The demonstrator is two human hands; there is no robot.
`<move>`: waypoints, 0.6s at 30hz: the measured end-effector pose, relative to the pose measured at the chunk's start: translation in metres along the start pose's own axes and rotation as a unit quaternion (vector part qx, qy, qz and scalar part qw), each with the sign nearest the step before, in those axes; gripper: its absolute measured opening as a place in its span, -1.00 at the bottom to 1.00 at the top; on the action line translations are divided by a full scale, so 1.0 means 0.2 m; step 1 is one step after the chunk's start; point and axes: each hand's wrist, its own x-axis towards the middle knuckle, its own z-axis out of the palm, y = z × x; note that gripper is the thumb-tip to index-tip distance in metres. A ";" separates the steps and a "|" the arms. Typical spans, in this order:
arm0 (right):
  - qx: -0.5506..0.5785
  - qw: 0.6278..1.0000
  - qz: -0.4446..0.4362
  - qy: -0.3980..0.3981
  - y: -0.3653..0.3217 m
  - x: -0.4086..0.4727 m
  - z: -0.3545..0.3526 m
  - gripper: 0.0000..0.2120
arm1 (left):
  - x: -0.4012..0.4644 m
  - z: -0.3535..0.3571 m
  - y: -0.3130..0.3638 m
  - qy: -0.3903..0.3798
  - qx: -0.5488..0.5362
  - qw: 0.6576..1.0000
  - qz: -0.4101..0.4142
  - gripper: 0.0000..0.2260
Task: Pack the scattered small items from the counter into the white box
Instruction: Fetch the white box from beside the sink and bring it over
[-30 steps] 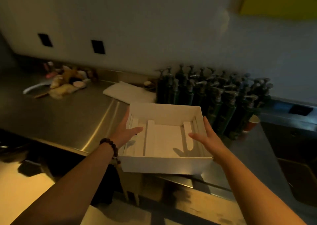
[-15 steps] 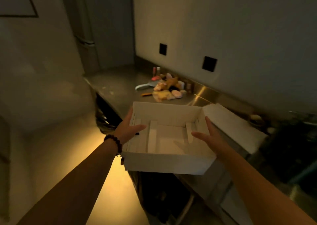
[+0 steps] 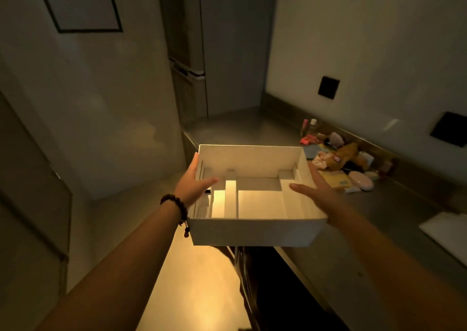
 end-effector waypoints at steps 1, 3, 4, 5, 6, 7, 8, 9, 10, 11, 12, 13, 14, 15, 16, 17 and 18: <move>0.006 1.000 -0.008 -0.004 -0.03 0.07 0.03 -0.09 | 0.08 -0.03 -0.01 0.000 0.000 1.000 0.005 -0.20; 0.016 0.999 -0.025 -0.017 -0.09 0.21 0.09 -0.13 | 0.23 -0.07 -0.05 0.004 0.012 1.000 0.011 -0.21; 0.017 0.999 -0.031 -0.025 -0.11 0.29 0.11 -0.14 | 0.31 -0.09 -0.07 0.008 0.025 1.000 0.012 -0.22; 0.013 0.999 -0.035 -0.030 -0.12 0.37 0.13 -0.15 | 0.39 -0.11 -0.09 0.010 0.037 0.999 0.013 -0.23; 0.003 0.999 -0.039 -0.032 -0.13 0.46 0.15 -0.14 | 0.47 -0.12 -0.12 0.010 0.046 0.999 0.015 -0.24; -0.008 0.999 -0.040 -0.031 -0.14 0.55 0.16 -0.14 | 0.55 -0.14 -0.14 0.012 0.054 0.998 0.014 -0.24; -0.015 0.999 -0.037 -0.031 -0.15 0.64 0.18 -0.13 | 0.64 -0.15 -0.17 0.017 0.061 0.998 0.008 -0.24; -0.014 0.999 -0.034 -0.032 -0.15 0.74 0.19 -0.13 | 0.73 -0.16 -0.18 0.024 0.069 0.997 0.001 -0.24; -0.008 0.999 -0.035 -0.031 -0.16 0.83 0.21 -0.13 | 0.84 -0.17 -0.19 0.029 0.078 0.997 -0.005 -0.24; -0.002 0.999 -0.041 -0.030 -0.17 0.93 0.21 -0.15 | 0.95 -0.17 -0.20 0.032 0.088 0.996 -0.009 -0.24; 0.002 0.998 -0.047 -0.028 -0.18 1.03 0.22 -0.19 | 1.07 -0.17 -0.20 0.031 0.097 0.995 -0.010 -0.23; 0.006 0.998 -0.053 -0.026 -0.20 1.14 0.22 -0.24 | 1.19 -0.17 -0.20 0.028 0.104 0.994 -0.008 -0.23; 0.010 0.998 -0.055 -0.021 -0.21 1.25 0.21 -0.27 | 1.31 -0.17 -0.20 0.023 0.108 0.994 -0.006 -0.24; 0.016 0.998 -0.053 -0.017 -0.22 1.35 0.20 -0.28 | 1.43 -0.16 -0.19 0.017 0.110 0.994 -0.003 -0.24; 0.023 0.999 -0.045 -0.011 -0.23 1.45 0.18 -0.25 | 1.55 -0.14 -0.18 0.011 0.111 0.994 0.001 -0.24; 0.031 0.999 -0.035 -0.006 -0.24 1.55 0.17 -0.23 | 1.67 -0.13 -0.16 0.005 0.112 0.994 0.003 -0.25; 0.038 0.999 -0.027 -0.002 -0.26 1.63 0.15 -0.23 | 1.77 -0.12 -0.16 0.002 0.112 0.994 0.004 -0.25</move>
